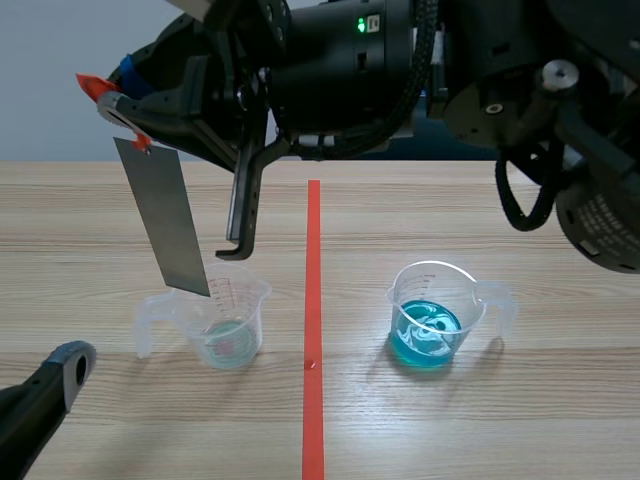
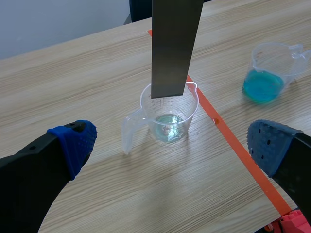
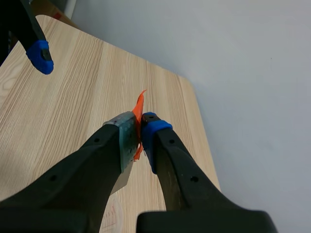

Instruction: Do the redox reaction experiment

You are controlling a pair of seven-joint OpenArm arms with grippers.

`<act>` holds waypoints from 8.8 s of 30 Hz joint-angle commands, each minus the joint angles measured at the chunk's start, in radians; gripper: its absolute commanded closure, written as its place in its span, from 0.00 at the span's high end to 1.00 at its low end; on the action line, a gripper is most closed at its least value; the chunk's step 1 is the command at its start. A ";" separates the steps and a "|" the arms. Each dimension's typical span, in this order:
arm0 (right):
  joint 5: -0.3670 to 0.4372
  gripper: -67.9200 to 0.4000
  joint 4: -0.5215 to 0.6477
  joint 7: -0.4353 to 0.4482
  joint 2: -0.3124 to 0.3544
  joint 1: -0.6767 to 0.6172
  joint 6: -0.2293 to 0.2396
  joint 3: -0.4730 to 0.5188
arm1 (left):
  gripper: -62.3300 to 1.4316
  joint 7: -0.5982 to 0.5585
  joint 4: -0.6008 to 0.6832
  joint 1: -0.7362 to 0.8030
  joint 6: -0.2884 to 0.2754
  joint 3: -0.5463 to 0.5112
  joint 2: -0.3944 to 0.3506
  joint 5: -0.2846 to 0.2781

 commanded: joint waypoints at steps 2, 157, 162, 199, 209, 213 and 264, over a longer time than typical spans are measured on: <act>0.024 0.02 0.008 0.004 -0.003 0.026 0.006 0.003 | 1.00 -0.015 0.016 -0.003 -0.002 0.001 0.005 -0.002; -0.106 0.02 -0.217 0.195 -0.032 0.026 0.006 -0.007 | 1.00 -0.014 0.016 -0.003 -0.002 0.001 0.005 -0.002; -0.182 0.02 -0.287 0.274 -0.053 0.026 0.006 -0.030 | 1.00 -0.014 0.016 -0.003 -0.002 0.001 0.005 -0.002; -0.613 0.02 -0.528 0.646 -0.112 0.025 -0.116 -0.101 | 1.00 -0.015 0.016 -0.003 -0.002 0.001 0.005 -0.002; -0.613 0.37 -0.528 0.645 -0.112 0.025 -0.115 -0.101 | 1.00 -0.015 0.016 -0.003 -0.002 0.001 0.005 -0.002; -0.613 0.89 -0.528 0.645 -0.114 0.024 -0.109 -0.102 | 1.00 -0.015 0.016 -0.003 -0.002 0.001 0.005 -0.002; -0.613 1.00 -0.528 0.642 -0.114 0.023 -0.100 -0.102 | 1.00 -0.015 0.016 -0.003 -0.002 0.001 0.005 -0.002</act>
